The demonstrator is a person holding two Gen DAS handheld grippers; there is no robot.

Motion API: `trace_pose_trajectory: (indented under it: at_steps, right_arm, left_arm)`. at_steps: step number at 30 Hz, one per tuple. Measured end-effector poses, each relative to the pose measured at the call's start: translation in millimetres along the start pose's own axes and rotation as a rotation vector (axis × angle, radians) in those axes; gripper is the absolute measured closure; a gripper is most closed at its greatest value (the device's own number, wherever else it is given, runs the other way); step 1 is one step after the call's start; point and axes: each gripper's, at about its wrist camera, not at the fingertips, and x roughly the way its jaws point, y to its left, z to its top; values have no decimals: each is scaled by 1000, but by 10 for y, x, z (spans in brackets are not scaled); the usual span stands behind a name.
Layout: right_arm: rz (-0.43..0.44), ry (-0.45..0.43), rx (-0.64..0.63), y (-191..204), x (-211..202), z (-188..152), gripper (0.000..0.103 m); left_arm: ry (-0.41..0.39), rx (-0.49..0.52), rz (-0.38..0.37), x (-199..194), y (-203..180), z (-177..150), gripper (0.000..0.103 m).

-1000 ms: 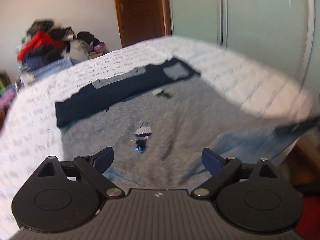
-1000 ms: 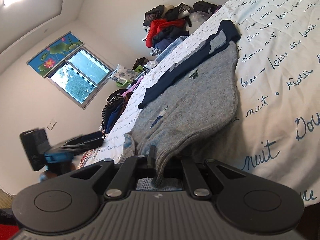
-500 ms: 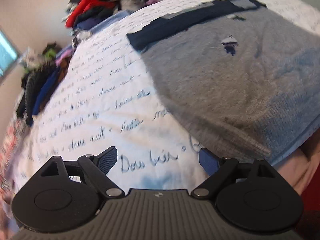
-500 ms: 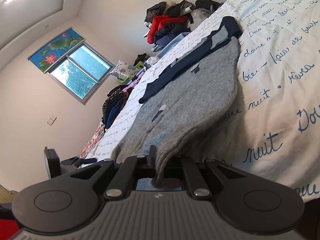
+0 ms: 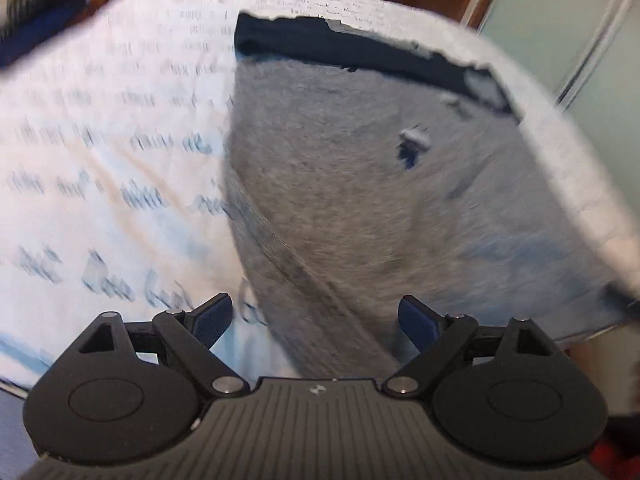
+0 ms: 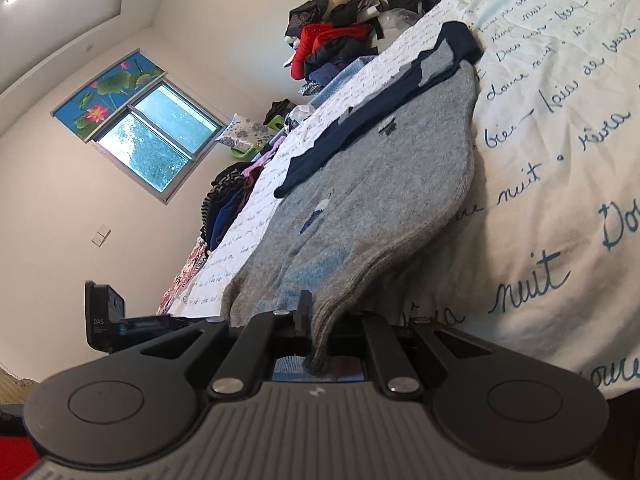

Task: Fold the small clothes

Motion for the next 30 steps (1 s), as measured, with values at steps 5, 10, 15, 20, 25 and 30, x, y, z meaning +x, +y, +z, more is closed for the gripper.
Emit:
trace_pose_trajectory:
  at_steps: [5,10,15,20,25,30]
  right_arm:
    - [-2,-1,-3,2,-1,-14,96]
    - [-5,-9,-2,-7,-16,-13,96]
    - [-27,-3,3,-29,-13,-19,96]
    - [-34,2,0,-44,-30,-26,96]
    - [-34,11,12,-68,6,-52,96]
    - [-38,23,15,-74,49,-61,96]
  left_arm:
    - [-18,64,219,-115,209,-144,14]
    - [-21,-76,223,-309,718,-303,20]
    - [-20,-226,-167,-228,716,-249,14]
    - [17,-250,-301,0,731,-369,15]
    - [-35,-453,-568,306,1002,-561,12]
    - [-100,-486,-701,297,1095,-736,35]
